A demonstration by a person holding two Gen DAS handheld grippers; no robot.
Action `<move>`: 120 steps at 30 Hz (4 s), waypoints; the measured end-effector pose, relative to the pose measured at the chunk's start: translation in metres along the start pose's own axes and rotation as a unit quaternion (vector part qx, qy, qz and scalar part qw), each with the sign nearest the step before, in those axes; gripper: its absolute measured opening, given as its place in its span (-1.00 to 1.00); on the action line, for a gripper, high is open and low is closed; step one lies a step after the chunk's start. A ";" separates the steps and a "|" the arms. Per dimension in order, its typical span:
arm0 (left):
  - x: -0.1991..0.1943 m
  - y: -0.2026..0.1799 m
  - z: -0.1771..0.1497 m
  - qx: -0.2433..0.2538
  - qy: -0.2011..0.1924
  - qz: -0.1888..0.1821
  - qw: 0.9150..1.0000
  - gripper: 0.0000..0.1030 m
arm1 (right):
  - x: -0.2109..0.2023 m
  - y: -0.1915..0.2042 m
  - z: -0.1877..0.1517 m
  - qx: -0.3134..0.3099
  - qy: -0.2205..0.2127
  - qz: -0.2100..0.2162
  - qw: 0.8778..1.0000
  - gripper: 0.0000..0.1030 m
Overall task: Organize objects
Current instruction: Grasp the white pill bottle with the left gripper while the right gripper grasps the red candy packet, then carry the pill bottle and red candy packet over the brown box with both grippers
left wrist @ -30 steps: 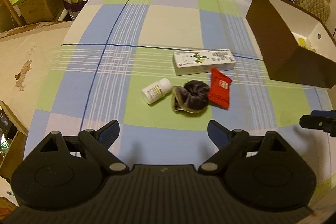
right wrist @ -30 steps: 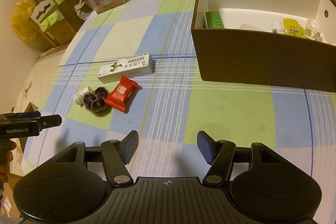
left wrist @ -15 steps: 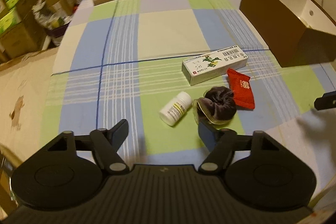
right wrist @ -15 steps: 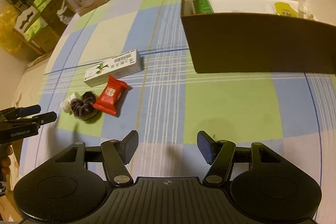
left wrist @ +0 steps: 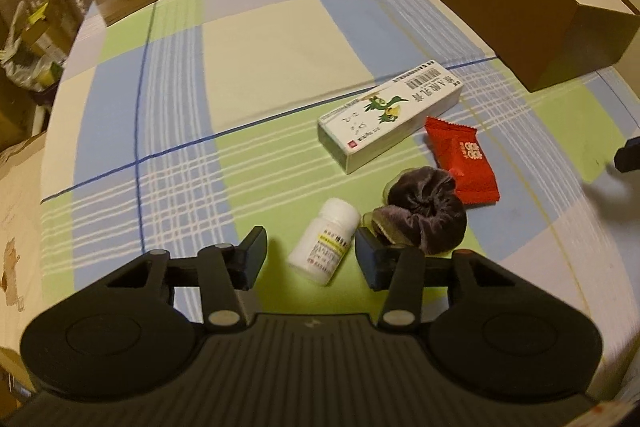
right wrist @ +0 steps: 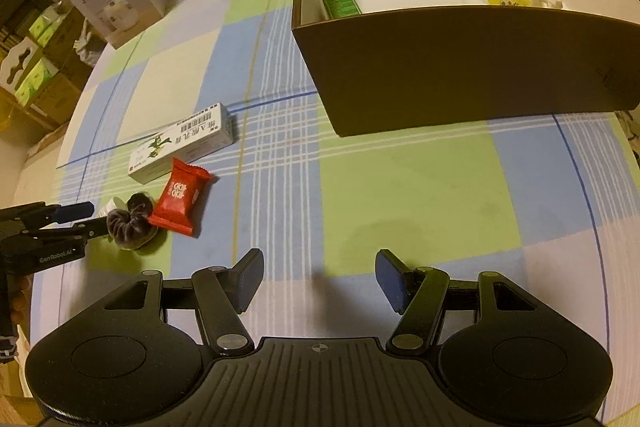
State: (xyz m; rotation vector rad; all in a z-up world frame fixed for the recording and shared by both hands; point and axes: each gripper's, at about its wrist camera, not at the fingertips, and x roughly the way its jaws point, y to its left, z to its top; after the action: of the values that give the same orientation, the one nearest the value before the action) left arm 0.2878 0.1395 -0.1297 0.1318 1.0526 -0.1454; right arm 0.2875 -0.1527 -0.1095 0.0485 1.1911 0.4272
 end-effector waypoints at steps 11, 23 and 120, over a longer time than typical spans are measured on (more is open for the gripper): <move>0.007 0.013 -0.003 -0.035 0.005 -0.001 0.999 -0.57 | 0.021 0.040 0.014 -0.041 0.005 0.043 0.998 0.15; -0.002 0.042 -0.014 -0.137 0.016 0.023 0.990 -0.57 | 0.080 0.101 0.030 -0.059 0.015 0.087 0.994 -0.26; 0.034 -0.235 0.276 -0.067 -0.077 -0.023 0.995 -0.57 | -0.021 -0.152 0.215 -0.078 -0.111 0.070 0.988 -0.57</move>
State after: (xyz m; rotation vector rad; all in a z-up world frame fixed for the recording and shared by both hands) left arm 0.4978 -0.1420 -0.0336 -0.0244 0.9087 -0.1236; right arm 0.5212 -0.2596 -0.0487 0.0432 0.9357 0.6222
